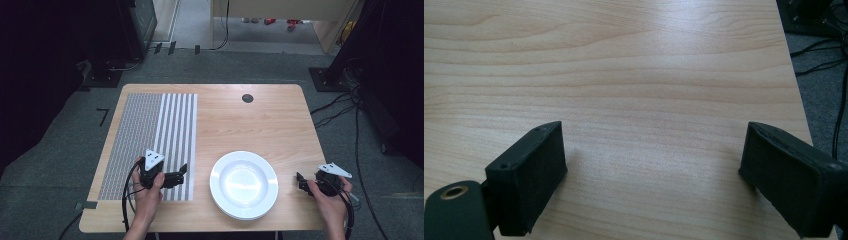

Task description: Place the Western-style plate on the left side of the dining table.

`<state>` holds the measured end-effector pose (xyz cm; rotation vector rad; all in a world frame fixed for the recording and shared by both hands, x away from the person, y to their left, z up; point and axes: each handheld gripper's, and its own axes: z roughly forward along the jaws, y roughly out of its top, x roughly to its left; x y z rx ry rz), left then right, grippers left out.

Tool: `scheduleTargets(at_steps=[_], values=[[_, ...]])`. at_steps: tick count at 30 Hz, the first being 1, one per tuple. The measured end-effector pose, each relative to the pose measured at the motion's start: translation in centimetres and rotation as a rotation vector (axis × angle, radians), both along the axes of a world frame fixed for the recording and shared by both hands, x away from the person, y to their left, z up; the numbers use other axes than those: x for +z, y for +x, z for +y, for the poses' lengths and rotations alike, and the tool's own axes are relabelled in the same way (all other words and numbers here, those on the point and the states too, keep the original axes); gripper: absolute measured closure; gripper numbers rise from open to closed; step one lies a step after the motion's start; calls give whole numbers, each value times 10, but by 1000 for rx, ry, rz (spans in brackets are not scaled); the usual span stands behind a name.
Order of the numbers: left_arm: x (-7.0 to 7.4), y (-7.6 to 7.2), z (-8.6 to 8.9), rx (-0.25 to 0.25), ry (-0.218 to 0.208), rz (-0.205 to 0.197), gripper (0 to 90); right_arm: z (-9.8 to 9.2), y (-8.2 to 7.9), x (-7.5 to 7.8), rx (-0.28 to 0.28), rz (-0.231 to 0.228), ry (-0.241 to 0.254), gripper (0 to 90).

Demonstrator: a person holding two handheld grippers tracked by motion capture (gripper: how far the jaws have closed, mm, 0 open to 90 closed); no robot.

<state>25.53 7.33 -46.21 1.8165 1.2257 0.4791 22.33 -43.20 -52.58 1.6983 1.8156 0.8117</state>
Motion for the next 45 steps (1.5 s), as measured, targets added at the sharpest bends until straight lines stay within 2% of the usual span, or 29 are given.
scheduleTargets(at_steps=[6,10,12,14,16,19,21,24,25,26,29,31,33,35,38,39,41,42,44,45], values=[[-3,-3,-10,-37,-6,6,17,1,-1,0,-9,0,1,107],[-5,-3,-20,-60,-29,23,17,3,-2,0,-17,-1,0,107],[-5,-3,-25,-72,-34,24,17,4,-2,1,-25,-1,1,148],[-5,-4,-27,-79,-39,29,17,6,-3,3,-36,-6,9,153],[-6,-4,-32,-91,-47,35,17,7,-4,4,-38,-14,13,154],[-8,-6,-40,-111,-55,52,17,14,-8,14,-40,-69,67,161],[-9,-7,-42,-113,-57,56,17,17,-9,17,-40,-79,74,163],[-10,-7,-46,-122,-65,68,17,25,-11,22,-21,-96,95,162],[-11,-9,-49,-132,-73,75,17,32,-12,26,14,-112,114,161],[-11,-9,-49,-132,-73,75,17,32,-12,26,14,-112,114,161],[-13,-12,-58,-154,-77,83,17,50,-15,36,70,-142,131,171],[-14,-13,-60,-149,-104,93,17,58,-17,38,76,-166,132,254],[-16,-14,-62,-147,-103,103,17,65,-20,40,87,-185,150,355],[-17,-15,-66,-154,-94,107,17,69,-22,41,100,-194,198,451],[-17,-19,-69,-178,-112,105,43,73,-25,43,132,-201,275,587],[-17,-19,-69,-178,-112,105,60,73,-25,43,132,-201,275,587],[-17,-22,-74,-211,-113,113,86,75,-27,45,135,-207,312,632],[-17,-22,-74,-211,-113,113,131,75,-27,45,135,-207,312,632],[-19,-24,-77,-219,-107,123,157,76,-27,44,131,-202,322,642],[-21,-25,-79,-220,-102,131,187,77,-27,43,123,-190,342,662]])
